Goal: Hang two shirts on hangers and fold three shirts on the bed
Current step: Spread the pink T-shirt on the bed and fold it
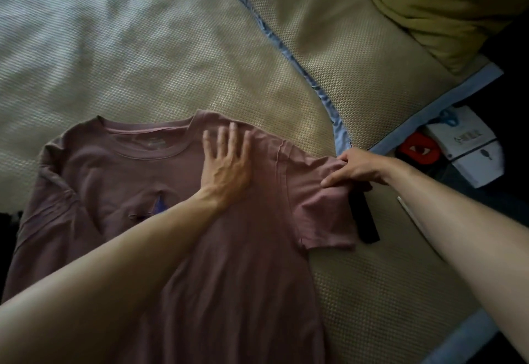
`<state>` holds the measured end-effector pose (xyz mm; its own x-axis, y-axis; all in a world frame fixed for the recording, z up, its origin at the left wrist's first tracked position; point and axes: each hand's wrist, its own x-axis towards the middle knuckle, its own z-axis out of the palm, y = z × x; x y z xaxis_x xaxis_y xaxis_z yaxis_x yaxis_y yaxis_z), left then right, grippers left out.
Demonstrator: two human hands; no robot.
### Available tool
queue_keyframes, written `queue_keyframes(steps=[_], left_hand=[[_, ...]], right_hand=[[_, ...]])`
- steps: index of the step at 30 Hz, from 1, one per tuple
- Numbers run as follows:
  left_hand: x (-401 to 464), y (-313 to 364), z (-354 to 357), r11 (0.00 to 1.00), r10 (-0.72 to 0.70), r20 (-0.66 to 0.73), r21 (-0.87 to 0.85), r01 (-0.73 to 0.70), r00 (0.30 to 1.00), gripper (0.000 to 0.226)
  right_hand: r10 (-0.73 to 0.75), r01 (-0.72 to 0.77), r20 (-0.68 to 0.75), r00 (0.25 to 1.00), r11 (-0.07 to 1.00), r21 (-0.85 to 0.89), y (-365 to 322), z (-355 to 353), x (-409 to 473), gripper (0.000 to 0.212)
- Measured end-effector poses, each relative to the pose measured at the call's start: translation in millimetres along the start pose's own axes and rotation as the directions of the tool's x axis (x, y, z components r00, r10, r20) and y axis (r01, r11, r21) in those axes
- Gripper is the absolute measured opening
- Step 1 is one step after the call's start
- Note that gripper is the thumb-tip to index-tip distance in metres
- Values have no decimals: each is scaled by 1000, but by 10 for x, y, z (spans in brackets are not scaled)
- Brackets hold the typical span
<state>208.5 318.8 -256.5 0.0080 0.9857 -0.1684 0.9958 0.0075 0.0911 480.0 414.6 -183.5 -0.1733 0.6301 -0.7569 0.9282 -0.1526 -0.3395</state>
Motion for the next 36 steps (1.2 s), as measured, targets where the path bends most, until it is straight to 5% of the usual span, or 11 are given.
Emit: queue_keyframes(steps=[5, 10, 16, 20, 25, 29, 32, 36], left_hand=[[-500, 670, 286, 932, 326, -60, -144, -332, 943, 68], [-637, 971, 369, 976, 196, 25, -102, -193, 980, 85], [-818, 1209, 312, 928, 352, 32, -145, -344, 935, 79], [-1036, 997, 193, 934, 220, -9, -288, -213, 976, 72], [-1509, -273, -117, 988, -69, -121, -143, 51, 990, 72], [-2122, -1256, -332, 924, -378, 269, 46, 380, 886, 114], [-2594, -1522, -297, 955, -287, 388, 47, 292, 876, 112], [-2829, -1666, -371, 971, -237, 277, 71, 226, 931, 67]], right_hand=[[-43, 9, -168, 985, 980, -199, 182, -43, -10, 38], [12, -121, -215, 977, 856, -502, 192, -73, -43, 37], [122, -389, -411, 904, 638, -665, -70, 72, -88, 39], [-186, -219, -454, 871, 681, -699, -568, 452, -221, 43], [-332, 228, -179, 926, 871, -434, -1362, 1243, -403, 24], [-342, 329, -48, 939, 929, -171, -2033, 1947, -416, 19], [-333, 324, 79, 940, 940, 103, -2472, 2499, -400, 5], [-335, 200, 280, 900, 886, 418, -2995, 2958, -557, 12]])
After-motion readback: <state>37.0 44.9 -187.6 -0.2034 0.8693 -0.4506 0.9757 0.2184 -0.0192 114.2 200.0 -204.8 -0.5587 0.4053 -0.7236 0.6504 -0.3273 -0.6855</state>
